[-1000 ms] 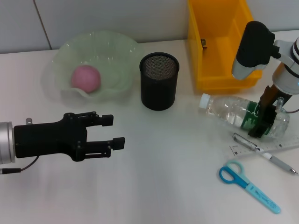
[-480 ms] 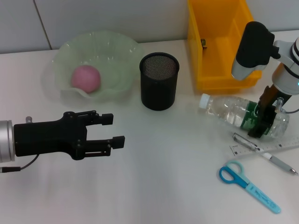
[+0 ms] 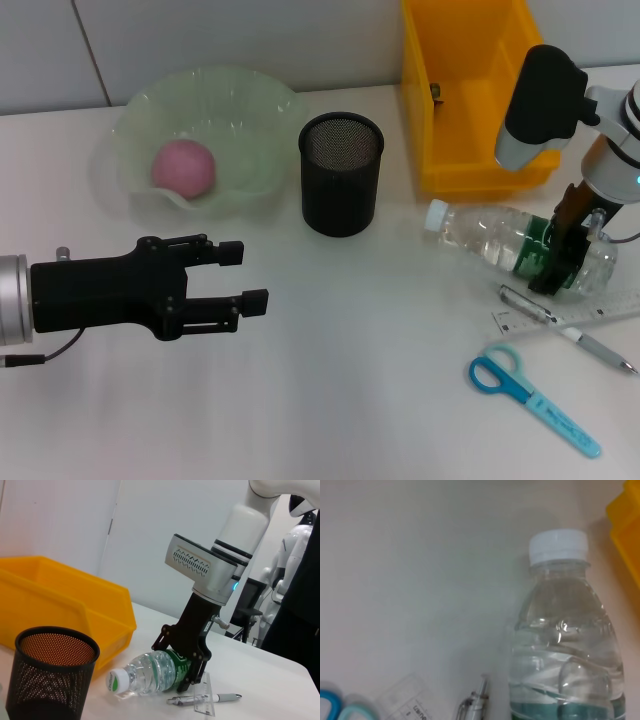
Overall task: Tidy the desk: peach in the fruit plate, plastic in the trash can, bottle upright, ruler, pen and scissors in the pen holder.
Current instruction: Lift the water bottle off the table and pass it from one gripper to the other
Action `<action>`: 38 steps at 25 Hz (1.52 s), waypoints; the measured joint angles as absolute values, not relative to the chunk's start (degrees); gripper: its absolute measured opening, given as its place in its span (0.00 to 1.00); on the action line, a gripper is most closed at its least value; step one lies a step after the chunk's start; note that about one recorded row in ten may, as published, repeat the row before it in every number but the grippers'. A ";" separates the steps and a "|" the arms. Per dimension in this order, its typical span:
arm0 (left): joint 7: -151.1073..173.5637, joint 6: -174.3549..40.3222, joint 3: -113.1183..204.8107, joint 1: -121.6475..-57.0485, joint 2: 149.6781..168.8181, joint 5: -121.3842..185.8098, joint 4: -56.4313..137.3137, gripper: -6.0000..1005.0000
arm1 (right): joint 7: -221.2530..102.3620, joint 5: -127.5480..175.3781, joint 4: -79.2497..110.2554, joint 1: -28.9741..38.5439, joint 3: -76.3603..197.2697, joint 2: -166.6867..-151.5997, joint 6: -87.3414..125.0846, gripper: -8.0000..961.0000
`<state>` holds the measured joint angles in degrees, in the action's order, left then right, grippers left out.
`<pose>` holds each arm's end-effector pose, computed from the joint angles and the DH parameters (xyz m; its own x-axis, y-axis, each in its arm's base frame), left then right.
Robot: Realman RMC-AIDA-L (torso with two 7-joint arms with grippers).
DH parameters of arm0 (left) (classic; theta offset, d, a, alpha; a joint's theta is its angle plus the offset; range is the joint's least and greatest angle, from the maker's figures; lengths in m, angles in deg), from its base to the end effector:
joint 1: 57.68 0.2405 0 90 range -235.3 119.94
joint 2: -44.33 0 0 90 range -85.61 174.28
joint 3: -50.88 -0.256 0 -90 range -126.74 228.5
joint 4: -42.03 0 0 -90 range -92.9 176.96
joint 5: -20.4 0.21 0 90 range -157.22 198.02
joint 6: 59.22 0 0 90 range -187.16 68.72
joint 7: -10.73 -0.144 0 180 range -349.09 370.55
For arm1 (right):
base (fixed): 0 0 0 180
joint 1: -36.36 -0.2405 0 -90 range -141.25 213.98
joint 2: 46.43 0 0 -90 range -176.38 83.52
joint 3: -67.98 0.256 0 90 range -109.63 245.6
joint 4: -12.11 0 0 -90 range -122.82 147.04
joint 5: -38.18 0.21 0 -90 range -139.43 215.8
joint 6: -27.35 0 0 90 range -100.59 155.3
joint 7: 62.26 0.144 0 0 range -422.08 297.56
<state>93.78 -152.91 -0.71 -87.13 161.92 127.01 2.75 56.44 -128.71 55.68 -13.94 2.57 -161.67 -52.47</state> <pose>-0.2391 0.3190 -0.0052 0.7988 0.3414 0.4953 0.3898 -0.9209 0.0060 0.2467 0.4067 0.0150 0.6991 -0.4562 0.5507 -0.2635 -0.8802 -0.3947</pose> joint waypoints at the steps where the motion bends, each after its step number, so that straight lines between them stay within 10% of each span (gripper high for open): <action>1: 93.79 -152.92 -0.71 -87.17 161.93 127.01 2.74 0.74 | 56.28 -128.50 56.93 -13.30 2.66 -161.84 -52.59 0.80; 38: 94.46 -153.25 6.57 -87.28 161.27 127.01 2.56 0.73 | 37.68 -93.31 81.76 7.99 4.55 -165.52 -54.74 0.80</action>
